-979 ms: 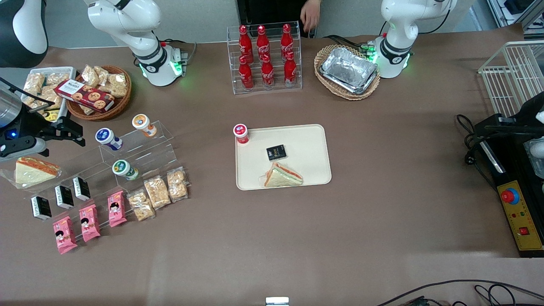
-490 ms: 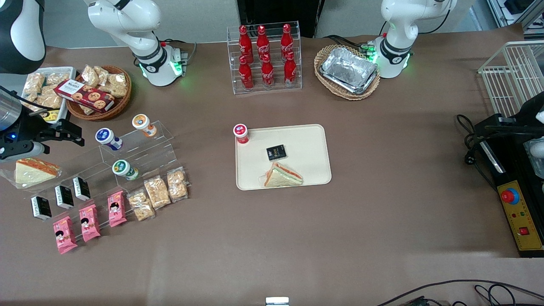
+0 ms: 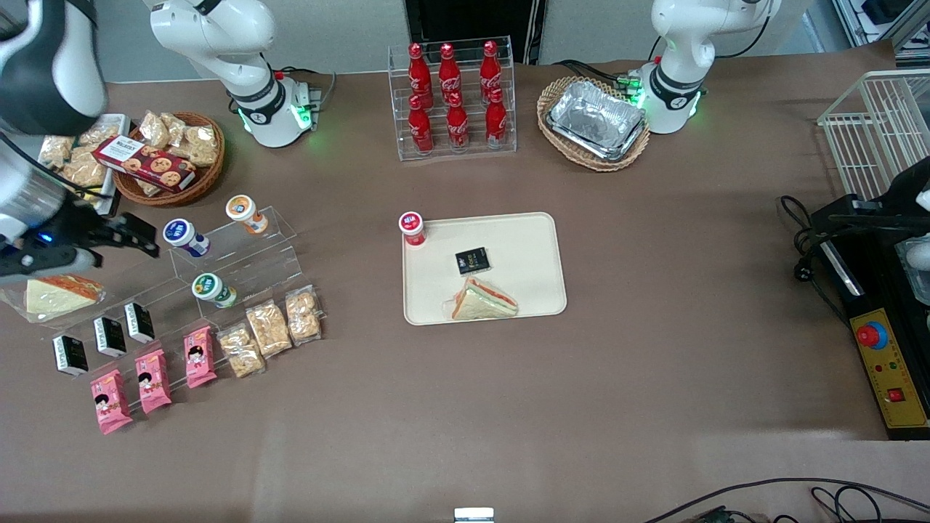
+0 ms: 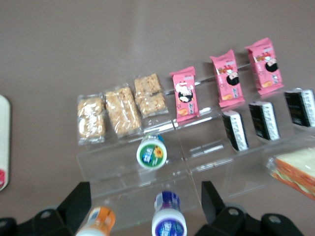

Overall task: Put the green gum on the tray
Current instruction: 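Move the right gripper over the green-labelled gum bottle on the rack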

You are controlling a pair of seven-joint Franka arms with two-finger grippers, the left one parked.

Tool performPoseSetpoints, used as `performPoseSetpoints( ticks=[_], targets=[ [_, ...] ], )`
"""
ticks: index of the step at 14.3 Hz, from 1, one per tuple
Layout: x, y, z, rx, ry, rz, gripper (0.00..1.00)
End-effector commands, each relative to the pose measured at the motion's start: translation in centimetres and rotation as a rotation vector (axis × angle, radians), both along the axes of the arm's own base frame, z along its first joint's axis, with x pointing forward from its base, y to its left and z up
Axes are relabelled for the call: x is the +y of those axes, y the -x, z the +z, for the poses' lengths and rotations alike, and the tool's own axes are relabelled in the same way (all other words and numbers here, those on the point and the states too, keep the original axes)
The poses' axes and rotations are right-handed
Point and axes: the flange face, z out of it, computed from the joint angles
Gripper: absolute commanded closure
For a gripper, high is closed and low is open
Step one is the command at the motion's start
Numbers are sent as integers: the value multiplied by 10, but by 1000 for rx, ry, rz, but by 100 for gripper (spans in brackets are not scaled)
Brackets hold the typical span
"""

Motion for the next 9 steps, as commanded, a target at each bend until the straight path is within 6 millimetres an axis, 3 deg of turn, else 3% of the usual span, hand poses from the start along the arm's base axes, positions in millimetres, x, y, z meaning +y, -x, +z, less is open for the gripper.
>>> performPoseSetpoints(
  ticks=[1, 5, 9],
  targets=[
    [4, 9, -74, -33, -9, -20, 0],
    [5, 4, -138, 28, -11, -19, 0],
    [5, 23, -173, 56, -7, -15, 0]
  ],
)
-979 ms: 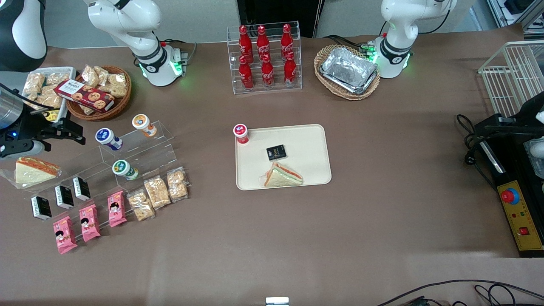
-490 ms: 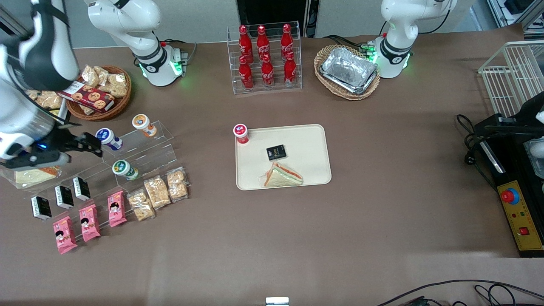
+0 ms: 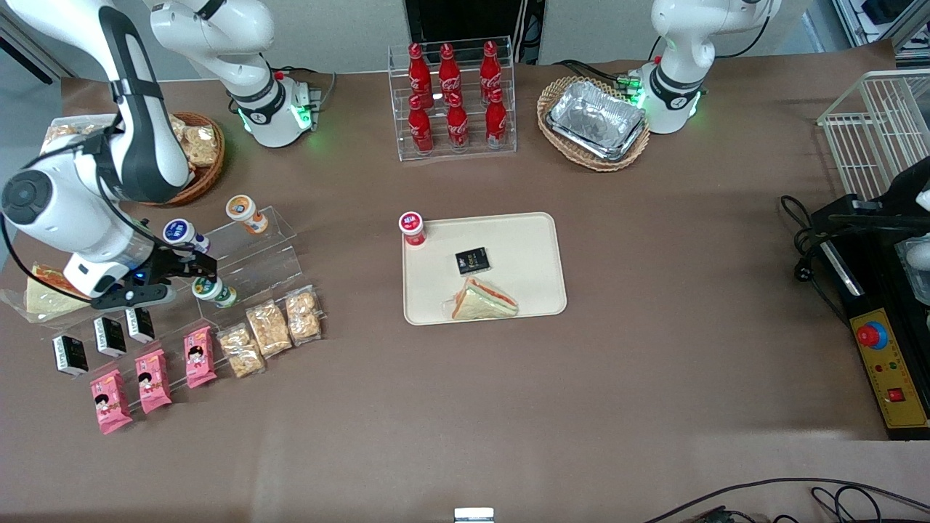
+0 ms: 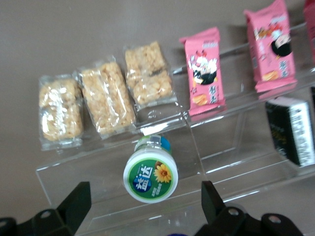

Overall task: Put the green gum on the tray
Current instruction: 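Lower the right gripper and close it around the green gum bottle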

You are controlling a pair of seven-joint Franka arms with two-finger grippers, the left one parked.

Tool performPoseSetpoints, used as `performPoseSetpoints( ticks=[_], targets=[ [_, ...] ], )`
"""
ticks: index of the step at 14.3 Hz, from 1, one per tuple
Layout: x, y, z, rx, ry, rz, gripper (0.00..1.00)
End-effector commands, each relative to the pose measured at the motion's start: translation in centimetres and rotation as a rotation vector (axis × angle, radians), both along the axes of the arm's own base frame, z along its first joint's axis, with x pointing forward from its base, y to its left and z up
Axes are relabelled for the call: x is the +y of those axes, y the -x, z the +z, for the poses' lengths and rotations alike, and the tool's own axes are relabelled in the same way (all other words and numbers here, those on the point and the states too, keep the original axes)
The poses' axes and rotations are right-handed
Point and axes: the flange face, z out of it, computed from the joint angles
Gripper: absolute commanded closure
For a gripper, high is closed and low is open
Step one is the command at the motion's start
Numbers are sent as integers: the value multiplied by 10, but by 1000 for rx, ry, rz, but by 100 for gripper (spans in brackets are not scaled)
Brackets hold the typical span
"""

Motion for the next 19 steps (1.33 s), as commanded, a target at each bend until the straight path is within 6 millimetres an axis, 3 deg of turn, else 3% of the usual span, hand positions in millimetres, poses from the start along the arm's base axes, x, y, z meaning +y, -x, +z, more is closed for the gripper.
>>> performPoseSetpoints(
  ticks=[1, 7, 15, 17, 19],
  targets=[
    [3, 16, -21, -5, -6, -11, 0],
    [4, 18, -43, 15, -7, -21, 0],
    [3, 13, -54, 0, -5, -28, 0],
    [5, 12, -55, -5, -4, -23, 4],
    [6, 11, -56, -8, -4, -21, 22]
  ],
)
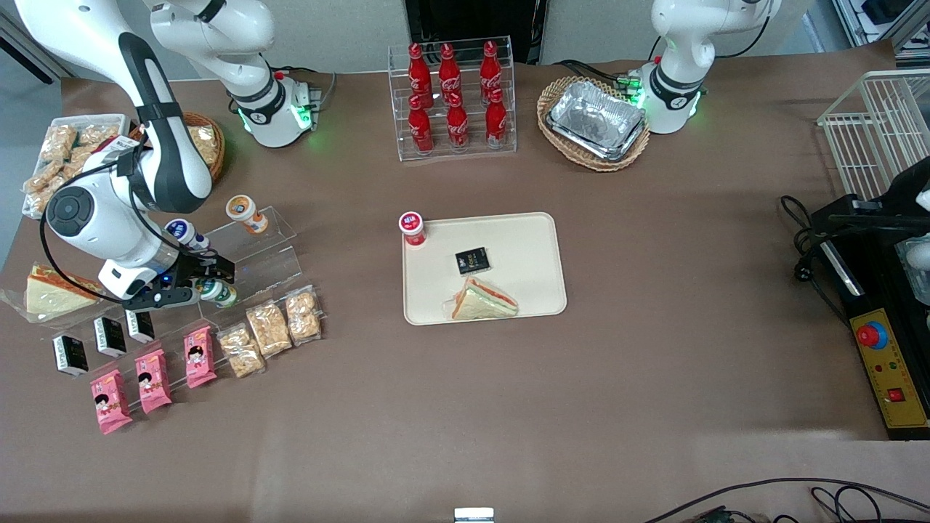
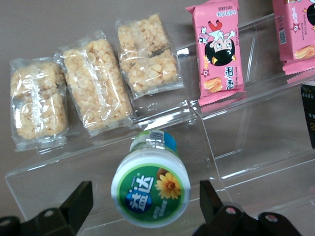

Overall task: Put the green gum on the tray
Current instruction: 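Lower the right gripper and close it around the green gum bottle, then lift the green gum bottle up out of the rack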

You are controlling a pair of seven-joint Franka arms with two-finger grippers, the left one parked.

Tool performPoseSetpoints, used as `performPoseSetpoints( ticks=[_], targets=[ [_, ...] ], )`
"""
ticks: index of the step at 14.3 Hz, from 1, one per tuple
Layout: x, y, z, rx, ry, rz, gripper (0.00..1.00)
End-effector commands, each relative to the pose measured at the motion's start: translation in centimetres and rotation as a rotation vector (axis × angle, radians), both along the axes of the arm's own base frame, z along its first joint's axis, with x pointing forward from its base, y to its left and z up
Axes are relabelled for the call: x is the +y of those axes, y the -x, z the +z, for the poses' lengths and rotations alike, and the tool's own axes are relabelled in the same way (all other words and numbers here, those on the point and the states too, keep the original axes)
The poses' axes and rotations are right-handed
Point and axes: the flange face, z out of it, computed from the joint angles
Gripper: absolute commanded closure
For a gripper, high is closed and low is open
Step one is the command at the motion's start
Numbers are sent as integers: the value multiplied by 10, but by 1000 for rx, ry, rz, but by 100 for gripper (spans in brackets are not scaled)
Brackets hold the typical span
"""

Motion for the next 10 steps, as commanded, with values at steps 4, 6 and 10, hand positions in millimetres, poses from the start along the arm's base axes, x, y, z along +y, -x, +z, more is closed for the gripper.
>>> performPoseSetpoints(
  ticks=[4, 6, 10],
  targets=[
    [4, -2, -2, -26, -4, -11, 78],
    [3, -3, -2, -29, -3, -11, 96],
    [2, -5, 25, -69, 4, 10, 100]
  ],
)
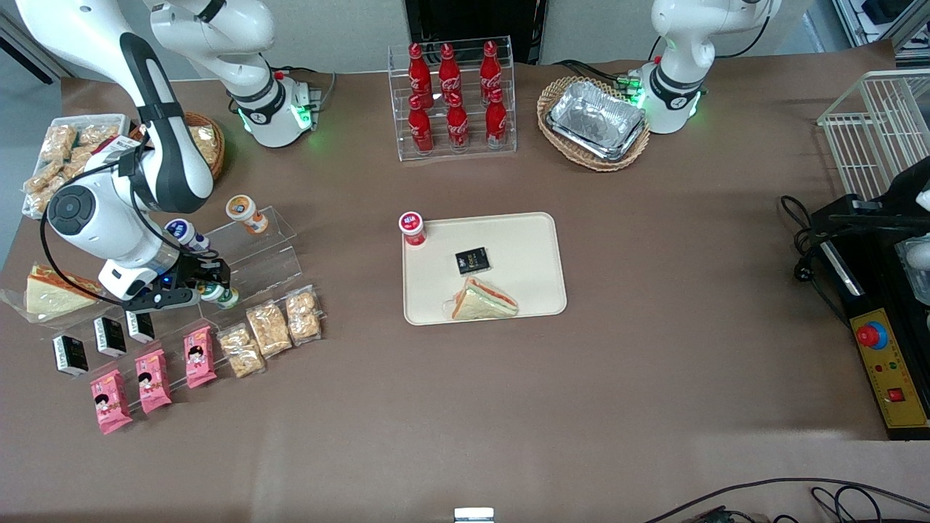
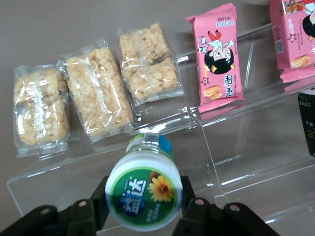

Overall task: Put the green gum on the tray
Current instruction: 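Lift the green gum bottle up out of the rack, then carry the bottle over the cream tray beside the black tissue pack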

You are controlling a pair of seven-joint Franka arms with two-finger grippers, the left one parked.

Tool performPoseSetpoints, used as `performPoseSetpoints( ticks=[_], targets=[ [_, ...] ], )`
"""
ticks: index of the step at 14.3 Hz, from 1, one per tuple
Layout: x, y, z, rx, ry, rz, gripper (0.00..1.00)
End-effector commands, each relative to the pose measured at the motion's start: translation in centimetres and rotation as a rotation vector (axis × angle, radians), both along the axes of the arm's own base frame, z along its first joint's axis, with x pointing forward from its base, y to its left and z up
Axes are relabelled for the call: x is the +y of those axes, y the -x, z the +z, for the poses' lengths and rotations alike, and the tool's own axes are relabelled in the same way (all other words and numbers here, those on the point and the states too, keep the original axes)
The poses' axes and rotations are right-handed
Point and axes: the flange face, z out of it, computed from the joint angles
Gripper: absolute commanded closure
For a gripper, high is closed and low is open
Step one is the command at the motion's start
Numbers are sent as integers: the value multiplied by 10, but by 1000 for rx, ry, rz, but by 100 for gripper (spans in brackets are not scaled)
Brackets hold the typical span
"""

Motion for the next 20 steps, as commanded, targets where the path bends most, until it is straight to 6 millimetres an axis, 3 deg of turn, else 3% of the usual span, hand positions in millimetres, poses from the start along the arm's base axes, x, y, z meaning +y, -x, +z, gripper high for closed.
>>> performPoseSetpoints(
  ticks=[1, 4, 7, 11, 15, 20],
  targets=[
    [1, 0, 38, -59, 3, 18, 100],
    [0, 1, 105, -6, -4, 24, 100],
    [-1, -8, 184, 43, -7, 26, 100],
    [9, -9, 260, 42, -12, 42, 100],
    [66, -5, 290, 26, -2, 108, 100],
    [185, 15, 285, 34, 16, 70, 100]
  ],
)
